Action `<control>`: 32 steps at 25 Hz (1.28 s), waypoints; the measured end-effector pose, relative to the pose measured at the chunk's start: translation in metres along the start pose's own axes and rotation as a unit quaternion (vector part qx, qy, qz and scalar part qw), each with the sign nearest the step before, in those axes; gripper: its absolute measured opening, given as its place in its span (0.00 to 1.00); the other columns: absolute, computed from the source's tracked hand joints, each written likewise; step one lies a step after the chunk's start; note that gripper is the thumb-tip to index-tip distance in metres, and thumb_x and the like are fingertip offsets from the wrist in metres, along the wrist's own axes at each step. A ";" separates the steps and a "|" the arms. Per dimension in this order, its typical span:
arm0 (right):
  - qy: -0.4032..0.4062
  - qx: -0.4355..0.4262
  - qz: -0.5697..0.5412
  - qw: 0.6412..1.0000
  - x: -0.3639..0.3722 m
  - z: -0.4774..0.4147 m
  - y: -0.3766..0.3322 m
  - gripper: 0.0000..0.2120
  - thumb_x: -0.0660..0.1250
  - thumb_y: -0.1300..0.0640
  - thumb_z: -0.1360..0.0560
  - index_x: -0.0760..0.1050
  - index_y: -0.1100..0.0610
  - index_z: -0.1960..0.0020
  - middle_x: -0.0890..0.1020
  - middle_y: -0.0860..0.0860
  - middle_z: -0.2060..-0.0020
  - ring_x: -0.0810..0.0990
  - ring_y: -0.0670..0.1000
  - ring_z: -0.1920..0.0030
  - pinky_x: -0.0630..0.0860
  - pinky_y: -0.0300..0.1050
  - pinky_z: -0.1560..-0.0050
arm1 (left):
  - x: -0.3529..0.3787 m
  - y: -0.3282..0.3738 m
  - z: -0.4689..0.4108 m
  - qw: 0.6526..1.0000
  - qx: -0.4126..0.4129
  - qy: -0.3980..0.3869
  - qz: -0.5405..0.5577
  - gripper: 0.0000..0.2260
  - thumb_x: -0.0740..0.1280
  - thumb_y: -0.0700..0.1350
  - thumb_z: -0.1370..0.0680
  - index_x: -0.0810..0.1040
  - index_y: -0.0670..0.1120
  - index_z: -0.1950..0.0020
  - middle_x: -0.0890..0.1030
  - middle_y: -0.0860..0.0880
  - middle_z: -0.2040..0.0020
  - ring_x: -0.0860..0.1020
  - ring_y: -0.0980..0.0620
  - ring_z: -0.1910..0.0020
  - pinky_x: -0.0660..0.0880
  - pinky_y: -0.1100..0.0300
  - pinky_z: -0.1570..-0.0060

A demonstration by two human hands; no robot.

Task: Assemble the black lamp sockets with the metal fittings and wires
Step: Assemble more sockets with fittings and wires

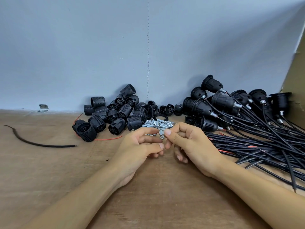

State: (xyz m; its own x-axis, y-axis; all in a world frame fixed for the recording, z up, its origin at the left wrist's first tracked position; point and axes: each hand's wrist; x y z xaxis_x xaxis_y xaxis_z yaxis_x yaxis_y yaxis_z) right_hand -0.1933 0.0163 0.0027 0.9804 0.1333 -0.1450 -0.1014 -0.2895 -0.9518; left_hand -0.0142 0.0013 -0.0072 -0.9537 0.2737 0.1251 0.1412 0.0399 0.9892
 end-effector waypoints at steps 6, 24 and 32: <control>0.005 -0.008 0.004 1.000 0.002 0.000 -0.001 0.13 0.67 0.49 0.21 0.73 0.56 0.60 0.80 0.54 0.67 0.70 0.50 0.78 0.63 0.37 0.79 | 0.000 -0.002 -0.001 1.000 0.014 0.010 -0.020 0.12 0.73 0.35 0.24 0.81 0.43 0.41 0.85 0.45 0.58 0.82 0.50 0.65 0.78 0.63 0.65; 0.002 0.015 0.019 1.000 0.003 0.002 -0.004 0.14 0.65 0.49 0.19 0.73 0.58 0.58 0.73 0.51 0.72 0.67 0.49 0.77 0.62 0.38 0.78 | 0.003 -0.001 0.000 0.999 0.015 0.005 -0.052 0.12 0.76 0.48 0.26 0.83 0.47 0.44 0.86 0.48 0.57 0.83 0.51 0.66 0.77 0.64 0.66; 0.016 0.023 0.013 1.000 0.003 0.001 -0.003 0.18 0.64 0.50 0.19 0.71 0.66 0.55 0.73 0.50 0.72 0.66 0.48 0.77 0.62 0.37 0.78 | 0.003 -0.002 0.001 0.998 0.016 0.001 -0.063 0.15 0.74 0.32 0.26 0.80 0.48 0.44 0.86 0.51 0.60 0.82 0.52 0.67 0.77 0.66 0.66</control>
State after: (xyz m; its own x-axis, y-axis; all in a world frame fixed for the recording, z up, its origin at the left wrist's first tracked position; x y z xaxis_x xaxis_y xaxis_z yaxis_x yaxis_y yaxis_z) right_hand -0.1899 0.0183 0.0044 0.9823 0.0950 -0.1616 -0.1336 -0.2493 -0.9592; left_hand -0.0167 0.0026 -0.0086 -0.9648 0.2631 0.0000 0.0286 0.1046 0.9941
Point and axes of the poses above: each hand's wrist, its own z-axis away from the middle knuckle, its own x-axis out of the palm, y = z × x
